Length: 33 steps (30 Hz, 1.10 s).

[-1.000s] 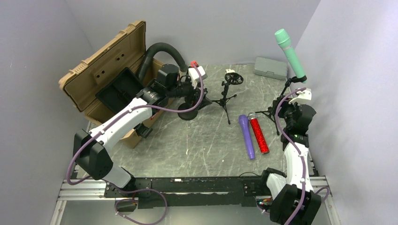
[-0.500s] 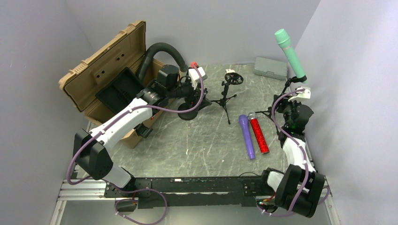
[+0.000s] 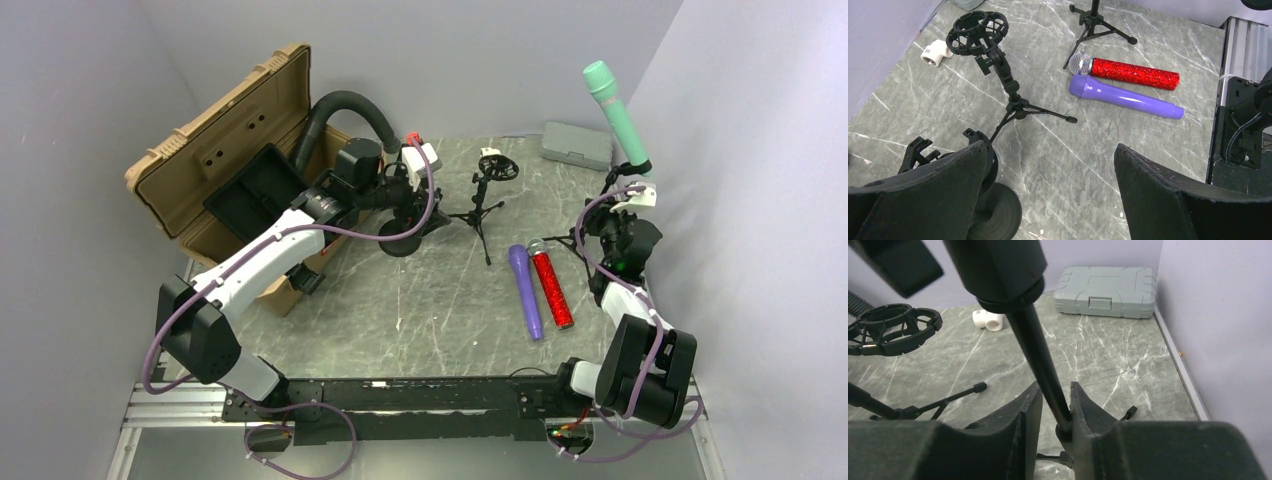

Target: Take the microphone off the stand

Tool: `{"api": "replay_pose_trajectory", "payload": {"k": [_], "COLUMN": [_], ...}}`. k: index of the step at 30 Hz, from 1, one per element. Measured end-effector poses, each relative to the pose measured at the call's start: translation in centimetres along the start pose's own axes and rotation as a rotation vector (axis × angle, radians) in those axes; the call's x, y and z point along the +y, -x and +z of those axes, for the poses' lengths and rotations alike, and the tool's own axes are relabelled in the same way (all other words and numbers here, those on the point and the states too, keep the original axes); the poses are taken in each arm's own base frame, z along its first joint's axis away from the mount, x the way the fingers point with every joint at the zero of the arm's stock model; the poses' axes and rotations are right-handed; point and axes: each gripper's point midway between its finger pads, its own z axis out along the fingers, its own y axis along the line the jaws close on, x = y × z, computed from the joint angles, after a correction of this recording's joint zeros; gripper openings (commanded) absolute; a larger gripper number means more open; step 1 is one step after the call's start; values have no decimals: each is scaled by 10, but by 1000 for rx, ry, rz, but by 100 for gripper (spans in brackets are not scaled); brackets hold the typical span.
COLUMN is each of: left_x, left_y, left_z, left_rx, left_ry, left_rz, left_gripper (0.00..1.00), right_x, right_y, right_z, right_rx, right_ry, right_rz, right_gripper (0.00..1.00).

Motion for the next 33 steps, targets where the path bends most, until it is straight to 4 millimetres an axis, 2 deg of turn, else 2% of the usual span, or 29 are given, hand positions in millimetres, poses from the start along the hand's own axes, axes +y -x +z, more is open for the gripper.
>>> {"api": "replay_pose_trajectory", "payload": {"k": [8, 13, 25, 33], "left_x": [1, 2, 3, 4], "left_y": [-3, -11, -12, -9], "left_z": [1, 4, 4, 5], "left_rx": [12, 33, 37, 36], "left_ry": [5, 2, 8, 9], "left_rz": [-6, -19, -20, -19], "left_gripper": [99, 99, 100, 99], "right_x": [4, 5, 4, 2], "right_y": [4, 4, 8, 32], "right_z": [3, 4, 6, 14], "right_rx": [-22, -22, -19, -57], "right_ry": [16, 20, 16, 5], "right_rz": [-40, -46, -71, -116], "right_gripper": [0, 0, 0, 0]}}
